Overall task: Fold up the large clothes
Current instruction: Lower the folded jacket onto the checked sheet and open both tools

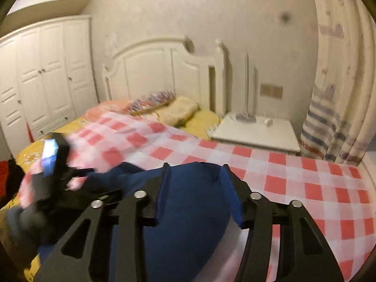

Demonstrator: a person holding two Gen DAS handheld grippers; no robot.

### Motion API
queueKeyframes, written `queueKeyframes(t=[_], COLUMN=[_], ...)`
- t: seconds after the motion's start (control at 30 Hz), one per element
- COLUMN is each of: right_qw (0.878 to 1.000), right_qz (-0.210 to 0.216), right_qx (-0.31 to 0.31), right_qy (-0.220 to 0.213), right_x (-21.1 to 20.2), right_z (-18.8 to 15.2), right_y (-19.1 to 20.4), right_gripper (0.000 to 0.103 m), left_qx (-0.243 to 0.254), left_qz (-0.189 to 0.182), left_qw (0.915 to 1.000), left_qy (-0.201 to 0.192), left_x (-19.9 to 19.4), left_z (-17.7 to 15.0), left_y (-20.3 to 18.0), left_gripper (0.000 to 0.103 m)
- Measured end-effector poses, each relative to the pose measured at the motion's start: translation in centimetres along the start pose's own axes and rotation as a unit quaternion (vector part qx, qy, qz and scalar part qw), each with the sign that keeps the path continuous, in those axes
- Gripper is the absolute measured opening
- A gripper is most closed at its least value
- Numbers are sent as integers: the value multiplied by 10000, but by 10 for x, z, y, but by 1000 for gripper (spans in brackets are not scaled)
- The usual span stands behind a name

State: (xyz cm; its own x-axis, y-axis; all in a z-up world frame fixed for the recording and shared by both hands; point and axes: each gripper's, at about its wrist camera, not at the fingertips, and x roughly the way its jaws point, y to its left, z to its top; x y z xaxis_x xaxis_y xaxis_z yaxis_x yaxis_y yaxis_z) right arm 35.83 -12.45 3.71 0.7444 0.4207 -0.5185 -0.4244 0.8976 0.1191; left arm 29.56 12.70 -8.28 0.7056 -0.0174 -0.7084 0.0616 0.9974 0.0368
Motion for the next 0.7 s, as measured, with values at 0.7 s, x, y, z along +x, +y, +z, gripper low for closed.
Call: queueKeyframes(t=[0.7], right_qw=[9830], right_qz=[-192], right_qx=[-851], right_qy=[1615], right_x=[116], right_z=[-41], right_y=[37], right_gripper=[50], left_qx=[-775], left_qz=[-125], left_qw=[9964], left_qy=[313], left_x=[19], left_z=[-3], left_y=[29], left_gripper=[101])
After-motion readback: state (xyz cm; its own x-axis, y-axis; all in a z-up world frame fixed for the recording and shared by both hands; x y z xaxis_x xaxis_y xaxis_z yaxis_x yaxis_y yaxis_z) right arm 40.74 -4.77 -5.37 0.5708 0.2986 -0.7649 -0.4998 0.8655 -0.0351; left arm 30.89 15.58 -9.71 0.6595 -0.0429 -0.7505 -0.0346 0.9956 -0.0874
